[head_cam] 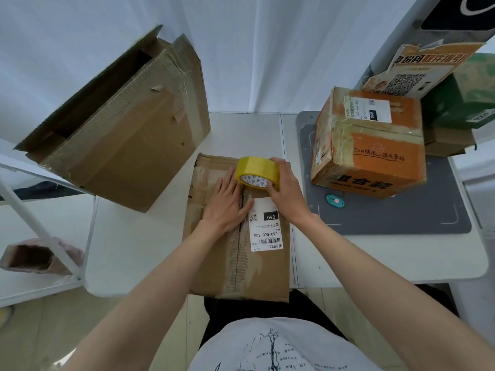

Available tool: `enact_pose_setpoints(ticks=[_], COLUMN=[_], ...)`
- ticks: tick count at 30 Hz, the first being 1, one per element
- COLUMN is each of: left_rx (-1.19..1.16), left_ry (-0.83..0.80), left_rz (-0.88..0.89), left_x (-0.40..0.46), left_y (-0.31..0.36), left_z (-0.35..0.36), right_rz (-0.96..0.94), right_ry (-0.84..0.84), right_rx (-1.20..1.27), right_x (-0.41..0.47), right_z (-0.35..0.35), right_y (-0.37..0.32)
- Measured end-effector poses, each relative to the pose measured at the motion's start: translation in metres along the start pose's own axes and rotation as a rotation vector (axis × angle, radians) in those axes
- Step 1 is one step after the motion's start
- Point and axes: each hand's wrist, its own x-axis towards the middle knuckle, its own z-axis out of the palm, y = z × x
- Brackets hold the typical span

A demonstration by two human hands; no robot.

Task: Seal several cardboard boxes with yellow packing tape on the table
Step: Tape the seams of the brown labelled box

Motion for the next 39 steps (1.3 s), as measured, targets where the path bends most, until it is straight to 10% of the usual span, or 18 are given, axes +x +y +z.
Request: enact_pose_setpoints(ticks=[16, 22, 28, 39], left_rx=[0.016, 0.041, 0.029, -0.057], left_ry=[-0.027, -0.018, -0.021, -0.002], left_rz=[-0.006, -0.016, -0.023, -0.019], left_x=[0.000, 0.000, 0.001, 0.000], left_y=[-0.002, -0.001, -0.002, -0.002], left_z=[0.002, 0.003, 0.004, -0.002], right_rz=[-0.015, 0.266, 0.625, 0.651], right_ry=[0.012, 0.153, -0.072, 0.042], right_rx=[-0.100, -0.185, -0.465, -0.305], right_x=[0.003, -0.038, -0.034, -0.023], right_z=[-0.029, -0.049, -0.060, -0.041], right_y=[0.008, 0.072, 0.132, 0.140])
